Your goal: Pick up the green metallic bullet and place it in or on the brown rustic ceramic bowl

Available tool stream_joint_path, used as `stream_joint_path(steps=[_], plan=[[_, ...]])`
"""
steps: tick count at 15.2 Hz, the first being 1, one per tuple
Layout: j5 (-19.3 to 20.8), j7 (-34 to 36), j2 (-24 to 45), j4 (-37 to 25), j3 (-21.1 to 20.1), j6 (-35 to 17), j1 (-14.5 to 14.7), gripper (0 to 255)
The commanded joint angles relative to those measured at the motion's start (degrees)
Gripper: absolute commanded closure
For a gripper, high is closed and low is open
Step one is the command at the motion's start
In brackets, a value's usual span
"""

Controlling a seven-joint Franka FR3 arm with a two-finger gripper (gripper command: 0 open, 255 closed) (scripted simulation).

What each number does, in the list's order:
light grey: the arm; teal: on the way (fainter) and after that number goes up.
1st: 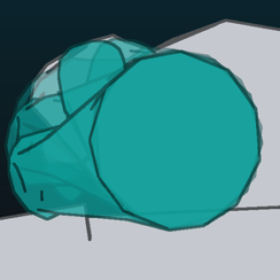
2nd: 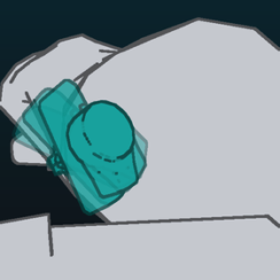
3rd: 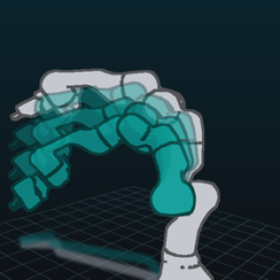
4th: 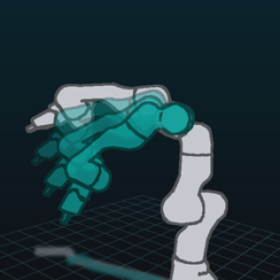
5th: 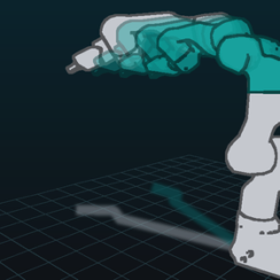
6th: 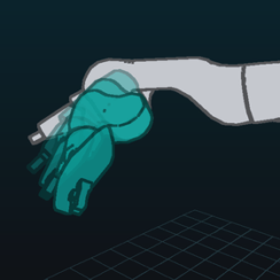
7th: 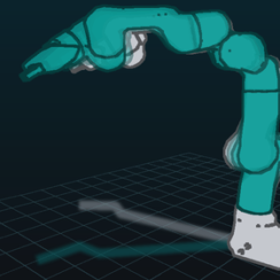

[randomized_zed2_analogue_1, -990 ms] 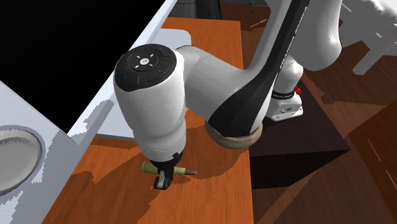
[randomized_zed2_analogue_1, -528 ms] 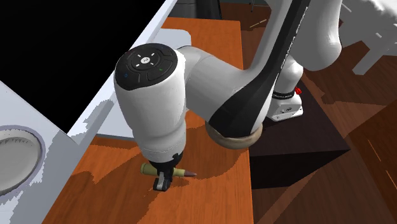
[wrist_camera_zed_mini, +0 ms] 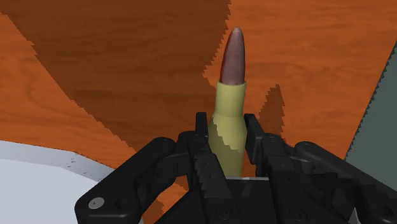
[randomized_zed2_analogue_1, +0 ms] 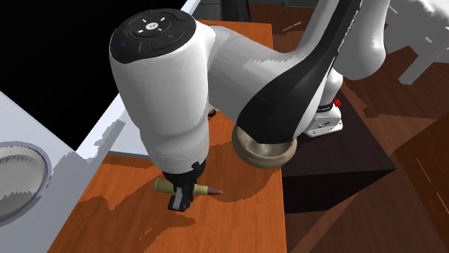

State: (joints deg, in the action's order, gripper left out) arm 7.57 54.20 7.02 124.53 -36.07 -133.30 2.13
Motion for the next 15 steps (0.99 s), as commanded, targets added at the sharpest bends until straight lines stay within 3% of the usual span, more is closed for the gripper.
stream_joint_path(steps=[1, 15], plan=[[-1.0, -0.7, -1.2, -0.4, -0.2, 1.3, -0.2, 255], [-6.0, -4.3, -7.1, -5.9, -0.4, 11.5, -0.8, 255]])
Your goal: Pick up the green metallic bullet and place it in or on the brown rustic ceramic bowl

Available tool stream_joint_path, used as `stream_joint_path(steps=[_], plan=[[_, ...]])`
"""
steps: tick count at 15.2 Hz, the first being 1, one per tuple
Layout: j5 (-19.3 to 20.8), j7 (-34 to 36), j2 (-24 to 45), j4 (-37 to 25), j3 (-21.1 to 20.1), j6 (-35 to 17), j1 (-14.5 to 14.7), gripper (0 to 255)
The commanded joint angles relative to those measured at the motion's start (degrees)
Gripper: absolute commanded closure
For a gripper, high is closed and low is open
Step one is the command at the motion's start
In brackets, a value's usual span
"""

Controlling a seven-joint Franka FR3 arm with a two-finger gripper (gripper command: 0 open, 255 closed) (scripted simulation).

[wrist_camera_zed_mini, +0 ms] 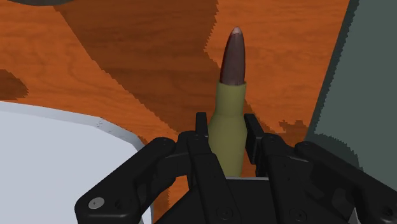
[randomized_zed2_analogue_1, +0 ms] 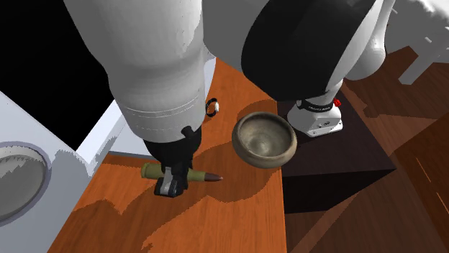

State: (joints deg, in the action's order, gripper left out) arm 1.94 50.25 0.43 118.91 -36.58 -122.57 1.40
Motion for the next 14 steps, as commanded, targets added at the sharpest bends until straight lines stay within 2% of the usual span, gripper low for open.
stream_joint_path(steps=[1, 9, 14], plan=[[-0.6, -0.6, -0.8, -0.8, 0.1, 1.5, -0.1, 255], [-2.0, -1.6, -2.8, -5.0, 0.4, 7.2, -0.3, 255], [-10.4, -7.8, -16.6, 7.5, 3.1, 6.6, 0.6, 255]])
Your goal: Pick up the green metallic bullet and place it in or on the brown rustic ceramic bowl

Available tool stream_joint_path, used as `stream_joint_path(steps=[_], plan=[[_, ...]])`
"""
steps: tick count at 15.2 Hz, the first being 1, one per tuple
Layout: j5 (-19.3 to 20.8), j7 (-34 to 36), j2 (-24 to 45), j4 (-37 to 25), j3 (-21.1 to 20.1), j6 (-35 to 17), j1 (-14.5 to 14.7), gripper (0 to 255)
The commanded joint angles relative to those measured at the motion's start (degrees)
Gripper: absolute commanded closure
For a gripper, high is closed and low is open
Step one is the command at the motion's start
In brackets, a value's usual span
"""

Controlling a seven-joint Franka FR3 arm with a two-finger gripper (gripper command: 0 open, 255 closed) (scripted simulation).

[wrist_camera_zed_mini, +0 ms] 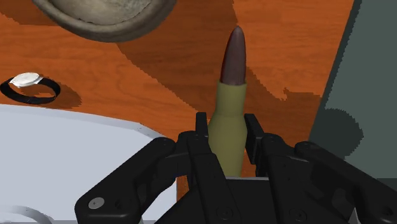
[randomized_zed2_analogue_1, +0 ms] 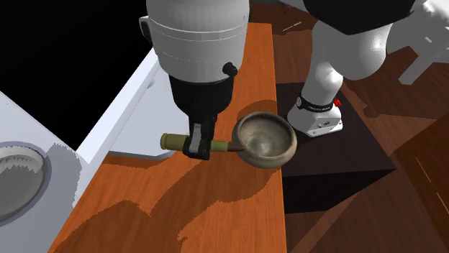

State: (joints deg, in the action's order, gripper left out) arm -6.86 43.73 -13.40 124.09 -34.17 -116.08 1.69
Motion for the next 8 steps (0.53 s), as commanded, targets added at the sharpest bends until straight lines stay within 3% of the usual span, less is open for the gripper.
stream_joint_path(steps=[1, 8], plan=[[-3.0, -2.4, -5.4, 4.5, 1.5, 0.3, 0.9, 255], [-9.2, -7.7, -23.5, 18.8, 7.1, 4.2, 6.0, 255]])
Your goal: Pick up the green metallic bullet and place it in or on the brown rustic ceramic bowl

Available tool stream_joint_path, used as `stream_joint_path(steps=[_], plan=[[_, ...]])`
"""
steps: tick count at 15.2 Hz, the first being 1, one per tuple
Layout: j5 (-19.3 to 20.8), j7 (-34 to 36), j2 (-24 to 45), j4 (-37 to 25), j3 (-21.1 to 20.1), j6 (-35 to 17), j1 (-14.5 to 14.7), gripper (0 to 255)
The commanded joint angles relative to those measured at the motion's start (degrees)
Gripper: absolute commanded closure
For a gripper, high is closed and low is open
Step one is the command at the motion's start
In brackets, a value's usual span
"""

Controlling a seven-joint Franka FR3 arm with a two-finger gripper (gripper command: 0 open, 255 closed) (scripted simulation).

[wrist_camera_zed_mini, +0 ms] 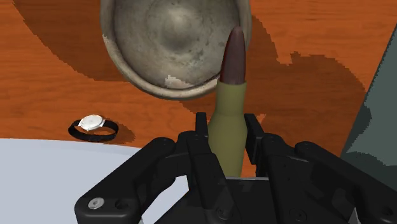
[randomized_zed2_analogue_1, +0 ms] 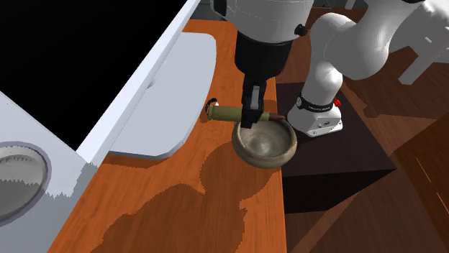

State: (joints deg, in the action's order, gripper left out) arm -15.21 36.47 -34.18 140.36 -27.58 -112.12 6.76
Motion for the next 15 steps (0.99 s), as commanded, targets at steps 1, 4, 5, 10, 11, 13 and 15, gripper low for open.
stream_joint_path(steps=[1, 4, 5, 10, 11, 13, 15], plan=[[-1.4, -1.0, -5.3, 4.3, 1.3, 1.1, 1.7, 255], [-2.3, -2.1, -14.1, 9.9, 3.8, 4.7, 4.3, 255], [-2.5, -2.1, -14.0, 10.6, 3.6, 4.0, 4.4, 255], [-3.6, -2.3, -13.3, 14.0, 2.4, -0.1, 4.8, 255], [-3.8, -2.3, -13.1, 14.6, 2.2, -0.9, 4.9, 255], [-4.3, -2.3, -12.6, 15.9, 1.7, -2.7, 5.0, 255], [-4.7, -2.4, -12.1, 17.1, 1.1, -4.4, 5.2, 255]])
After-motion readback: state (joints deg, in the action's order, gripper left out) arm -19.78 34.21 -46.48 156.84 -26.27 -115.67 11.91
